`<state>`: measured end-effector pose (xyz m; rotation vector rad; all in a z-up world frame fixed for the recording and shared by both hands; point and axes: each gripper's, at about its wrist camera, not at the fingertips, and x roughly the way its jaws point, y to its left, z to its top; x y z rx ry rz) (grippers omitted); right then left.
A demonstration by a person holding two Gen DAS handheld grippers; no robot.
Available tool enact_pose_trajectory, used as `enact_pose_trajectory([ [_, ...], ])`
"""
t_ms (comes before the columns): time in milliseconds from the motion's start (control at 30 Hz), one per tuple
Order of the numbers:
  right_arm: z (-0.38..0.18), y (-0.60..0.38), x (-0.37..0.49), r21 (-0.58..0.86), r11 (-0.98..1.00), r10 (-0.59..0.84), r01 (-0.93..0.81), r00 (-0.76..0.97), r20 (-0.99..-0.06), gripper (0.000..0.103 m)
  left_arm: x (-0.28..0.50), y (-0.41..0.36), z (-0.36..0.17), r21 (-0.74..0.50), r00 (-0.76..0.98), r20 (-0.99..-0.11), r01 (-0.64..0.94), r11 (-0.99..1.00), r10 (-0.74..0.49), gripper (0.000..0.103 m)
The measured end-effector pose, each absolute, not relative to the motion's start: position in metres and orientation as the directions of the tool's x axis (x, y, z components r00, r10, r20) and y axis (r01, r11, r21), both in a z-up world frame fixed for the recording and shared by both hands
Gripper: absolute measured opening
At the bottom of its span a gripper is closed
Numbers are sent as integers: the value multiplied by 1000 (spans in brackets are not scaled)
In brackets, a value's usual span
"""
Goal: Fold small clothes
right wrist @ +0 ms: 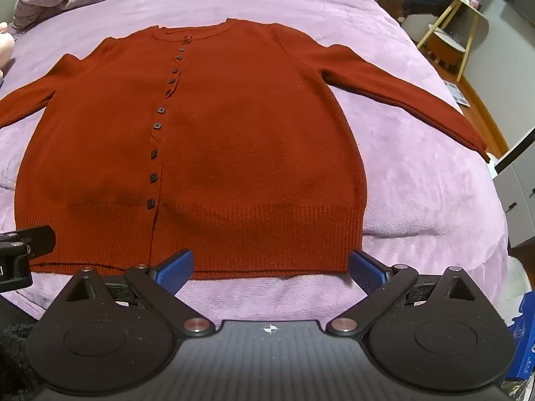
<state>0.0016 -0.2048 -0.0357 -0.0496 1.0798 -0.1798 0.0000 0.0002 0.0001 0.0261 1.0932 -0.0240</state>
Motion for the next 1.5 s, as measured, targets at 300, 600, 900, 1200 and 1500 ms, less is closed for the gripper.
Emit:
enact_pose_trajectory([
  [300, -33, -208, 0, -128, 985, -169, 119, 466, -869, 99, -2, 0, 2, 10, 462, -887, 33, 999, -7, 103],
  [600, -35, -204, 0, -135, 984, -176, 120, 464, -868, 99, -2, -2, -1, 13, 462, -887, 33, 999, -4, 103],
  [900, -35, -203, 0, -136, 983, -177, 119, 464, -868, 99, -2, -1, -2, 12, 456, -890, 35, 999, -5, 103],
  [1200, -35, -202, 0, -137, 983, -177, 119, 465, -867, 99, -1, -1, -2, 13, 453, -892, 34, 999, -4, 103],
  [1500, -35, -203, 0, -136, 983, -177, 120, 465, -867, 99, -2, -2, -2, 13, 451, -893, 34, 999, -3, 103],
])
